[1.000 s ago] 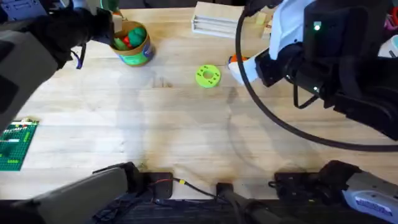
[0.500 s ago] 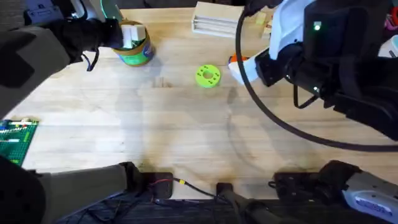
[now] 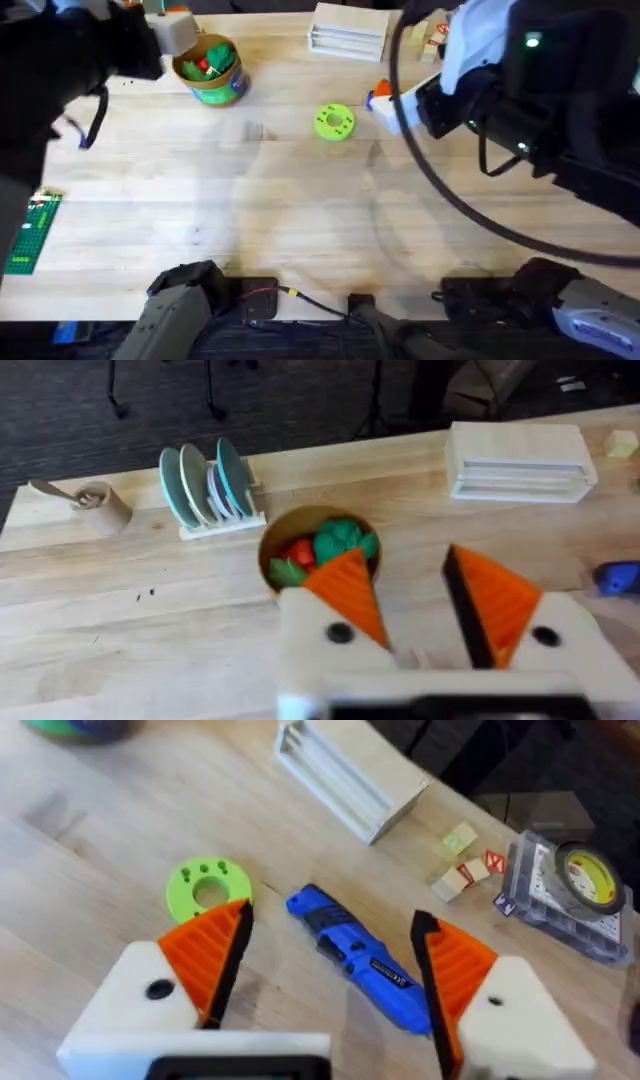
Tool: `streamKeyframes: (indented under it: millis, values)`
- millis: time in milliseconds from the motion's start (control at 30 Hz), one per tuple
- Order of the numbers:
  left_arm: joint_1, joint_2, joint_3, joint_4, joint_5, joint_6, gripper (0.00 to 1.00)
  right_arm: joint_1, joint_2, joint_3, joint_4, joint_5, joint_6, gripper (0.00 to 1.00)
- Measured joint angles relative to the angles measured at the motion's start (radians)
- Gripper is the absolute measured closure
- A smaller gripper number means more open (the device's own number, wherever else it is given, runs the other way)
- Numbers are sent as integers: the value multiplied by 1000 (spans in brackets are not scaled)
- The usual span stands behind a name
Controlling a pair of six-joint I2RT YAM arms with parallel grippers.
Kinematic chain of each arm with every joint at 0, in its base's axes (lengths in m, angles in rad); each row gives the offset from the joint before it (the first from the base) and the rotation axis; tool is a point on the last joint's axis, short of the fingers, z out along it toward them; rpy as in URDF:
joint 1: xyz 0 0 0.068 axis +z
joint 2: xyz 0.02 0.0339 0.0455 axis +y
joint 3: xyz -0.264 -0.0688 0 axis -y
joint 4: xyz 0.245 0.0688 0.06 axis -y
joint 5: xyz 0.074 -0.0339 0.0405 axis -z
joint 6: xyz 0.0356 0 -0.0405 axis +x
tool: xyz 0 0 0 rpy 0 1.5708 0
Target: Pick up the gripper from the table and insert it into the empty holder that is missing its gripper. Then pick up a screw, insert it into the mounting hole, and use the screwdriver to tighten it. Finally, clean up the table by picking up the vegetable and placing it into the bucket.
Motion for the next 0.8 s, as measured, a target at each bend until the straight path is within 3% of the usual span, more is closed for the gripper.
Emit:
streamKeyframes:
  millis: [67,100,233,267,433,467,633,800]
  values:
    - [0,-74,0,-80,1,6,860,2,-42,0,-10,0,23,10]
    - [0,-106,0,-113,2,13,960,2,-64,0,-22,0,36,10]
    - [0,-237,0,-227,9,15,997,3,-147,1,-113,0,103,11]
    - [0,-270,0,-248,10,20,901,3,-164,3,-150,0,120,10]
    - [0,-421,1,-349,23,19,101,3,-225,53,-350,-1,196,10]
    - [0,-442,1,-377,24,18,34,3,-233,70,-389,-3,212,10]
    - [0,-500,1,-495,27,18,8,3,-263,139,-494,-3,295,9]
    - [0,-508,1,-527,27,18,8,3,-291,147,-499,-3,398,10]
